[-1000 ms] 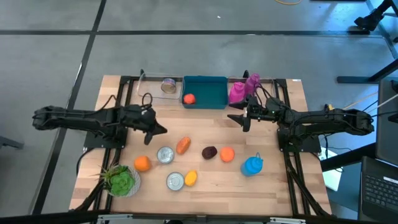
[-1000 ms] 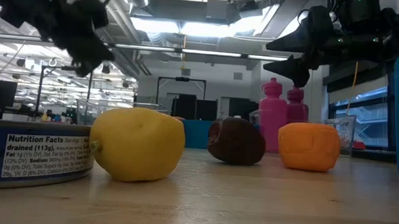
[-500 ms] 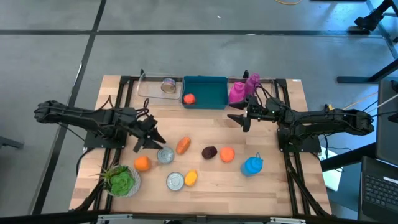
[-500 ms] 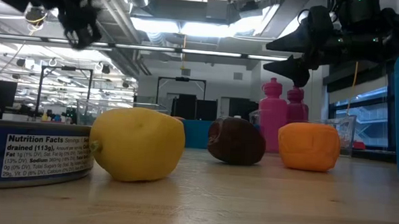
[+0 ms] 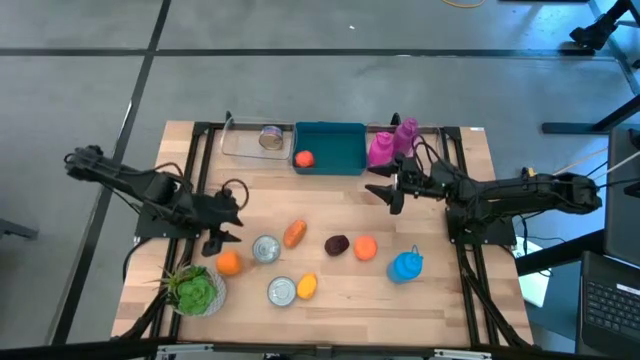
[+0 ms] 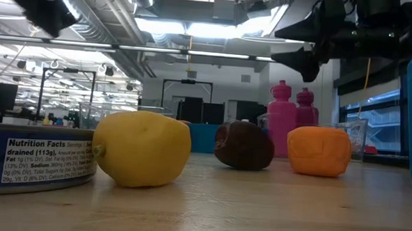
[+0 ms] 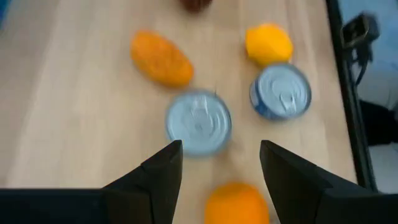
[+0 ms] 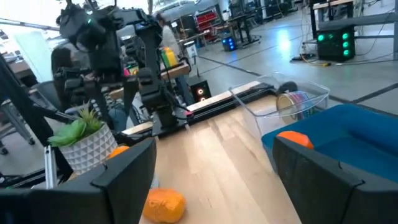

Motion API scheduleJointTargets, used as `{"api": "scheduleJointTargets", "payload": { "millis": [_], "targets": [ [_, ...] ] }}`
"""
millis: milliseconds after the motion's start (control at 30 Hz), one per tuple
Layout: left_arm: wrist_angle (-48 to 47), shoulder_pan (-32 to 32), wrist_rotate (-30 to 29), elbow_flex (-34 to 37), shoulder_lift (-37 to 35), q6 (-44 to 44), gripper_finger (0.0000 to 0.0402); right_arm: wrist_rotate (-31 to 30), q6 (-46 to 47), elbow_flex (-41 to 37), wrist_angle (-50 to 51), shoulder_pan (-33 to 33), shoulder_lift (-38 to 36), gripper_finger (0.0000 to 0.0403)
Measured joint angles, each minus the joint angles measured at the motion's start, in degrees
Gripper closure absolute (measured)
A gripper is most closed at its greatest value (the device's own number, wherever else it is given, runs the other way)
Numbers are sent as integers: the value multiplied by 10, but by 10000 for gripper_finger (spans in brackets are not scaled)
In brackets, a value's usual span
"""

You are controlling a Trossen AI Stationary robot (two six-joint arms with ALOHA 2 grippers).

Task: Pick & Place Food Item
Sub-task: Put the left orange into the blue bin

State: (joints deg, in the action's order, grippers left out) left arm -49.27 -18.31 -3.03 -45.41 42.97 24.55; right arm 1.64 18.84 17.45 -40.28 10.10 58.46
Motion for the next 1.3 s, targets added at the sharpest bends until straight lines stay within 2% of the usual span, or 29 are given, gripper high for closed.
{"api": "scheduleJointTargets", "payload": {
  "millis": [367,533,767,1067,1300],
  "targets": [
    [-23,-127,26,0,98,171,194,-62,0,0,0,-52,0,85],
    [-19,-158,34,0,141,258,196,-81,0,0,0,-66,4,85],
    [-17,-151,76,0,192,329,194,-83,0,0,0,-80,30,84],
    [-17,-123,70,0,224,374,196,-83,0,0,0,-92,61,85],
    [-17,-115,92,0,242,419,196,-80,0,0,0,-96,68,85]
  ]
}}
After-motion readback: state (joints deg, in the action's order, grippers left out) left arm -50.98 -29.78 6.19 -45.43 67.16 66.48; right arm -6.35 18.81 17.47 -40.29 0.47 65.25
